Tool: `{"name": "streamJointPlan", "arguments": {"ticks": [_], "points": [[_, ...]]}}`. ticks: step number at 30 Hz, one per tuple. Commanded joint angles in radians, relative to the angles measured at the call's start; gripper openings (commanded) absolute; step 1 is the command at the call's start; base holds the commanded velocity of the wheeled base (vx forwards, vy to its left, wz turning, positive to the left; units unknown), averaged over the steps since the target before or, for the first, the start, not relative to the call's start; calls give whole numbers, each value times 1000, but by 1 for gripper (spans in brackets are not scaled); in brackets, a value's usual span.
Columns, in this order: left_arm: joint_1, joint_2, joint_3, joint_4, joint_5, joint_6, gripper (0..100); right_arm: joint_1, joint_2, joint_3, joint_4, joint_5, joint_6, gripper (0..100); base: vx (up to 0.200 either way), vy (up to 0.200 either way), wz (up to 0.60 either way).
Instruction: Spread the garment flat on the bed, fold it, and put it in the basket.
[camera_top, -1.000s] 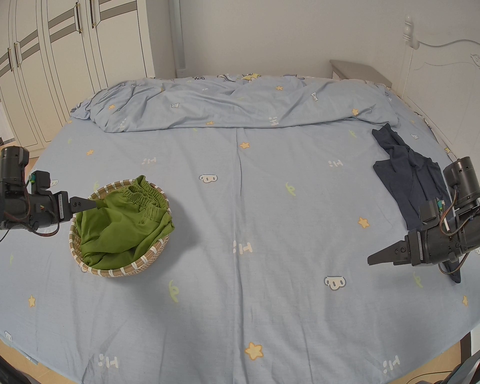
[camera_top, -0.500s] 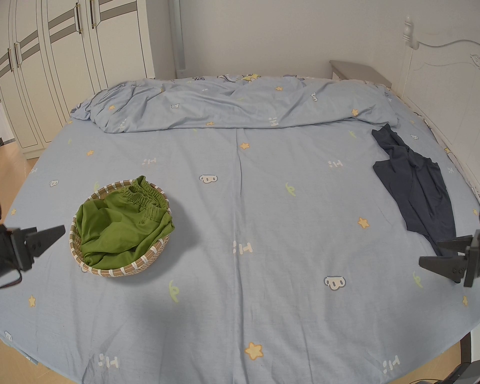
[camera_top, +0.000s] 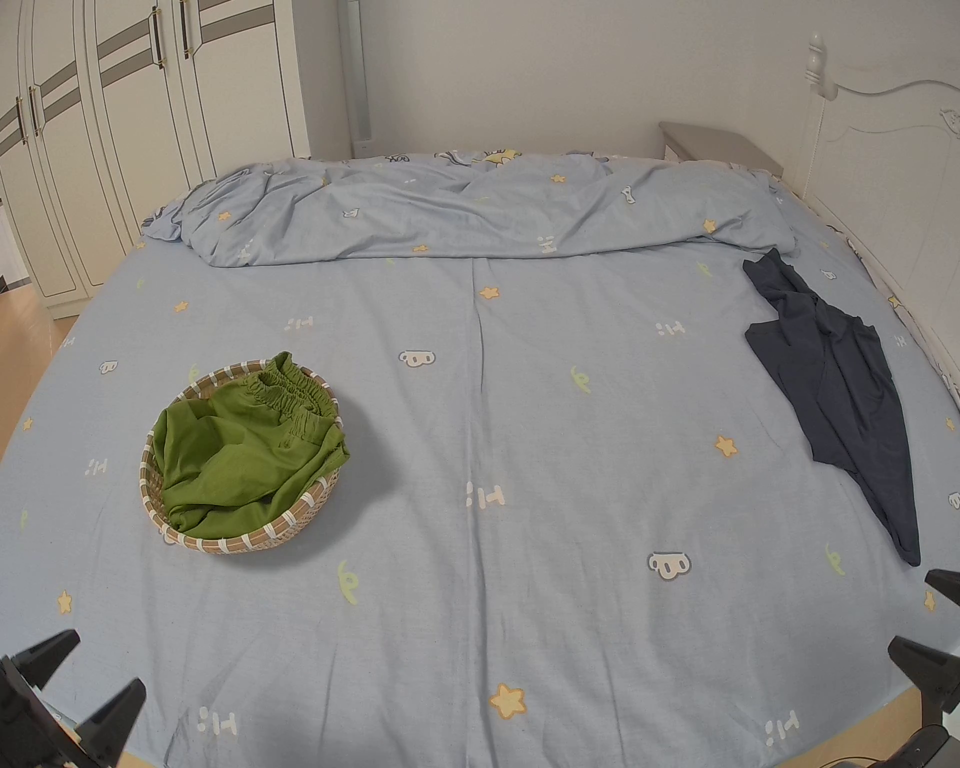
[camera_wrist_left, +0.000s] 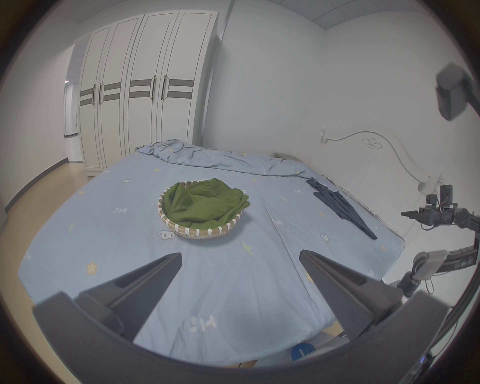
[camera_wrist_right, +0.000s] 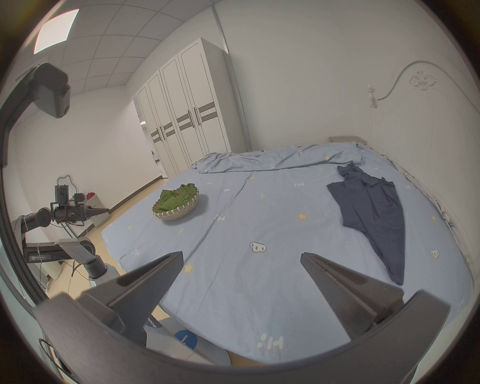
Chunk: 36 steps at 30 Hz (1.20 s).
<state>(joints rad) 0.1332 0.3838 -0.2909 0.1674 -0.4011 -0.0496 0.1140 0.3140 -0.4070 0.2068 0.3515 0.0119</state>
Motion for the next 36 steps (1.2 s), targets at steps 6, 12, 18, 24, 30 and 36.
{"name": "streamJointPlan", "arguments": {"ticks": [6, 12, 18, 24, 30, 36], "points": [[-103, -270, 153, 12, -1, -1, 100, -73, -220, 56, 100, 0, -6, 100, 0, 0, 0], [-118, -347, 182, 12, 42, 2, 100, -109, -300, 149, 103, -9, -24, 100, 0, 0, 0], [-130, -384, 200, -20, 315, 2, 100, -111, -300, 238, 60, -141, -46, 100, 0, 0, 0], [-130, -384, 242, -72, 383, 56, 100, -111, -300, 407, -253, -289, -78, 100, 0, 0, 0], [-132, -384, 268, -111, 403, 51, 100, -111, -302, 407, -202, -339, -24, 100, 0, 0, 0], [-130, -384, 269, -115, 410, 33, 100, -111, -300, 407, -202, -328, -36, 100, 0, 0, 0]]}}
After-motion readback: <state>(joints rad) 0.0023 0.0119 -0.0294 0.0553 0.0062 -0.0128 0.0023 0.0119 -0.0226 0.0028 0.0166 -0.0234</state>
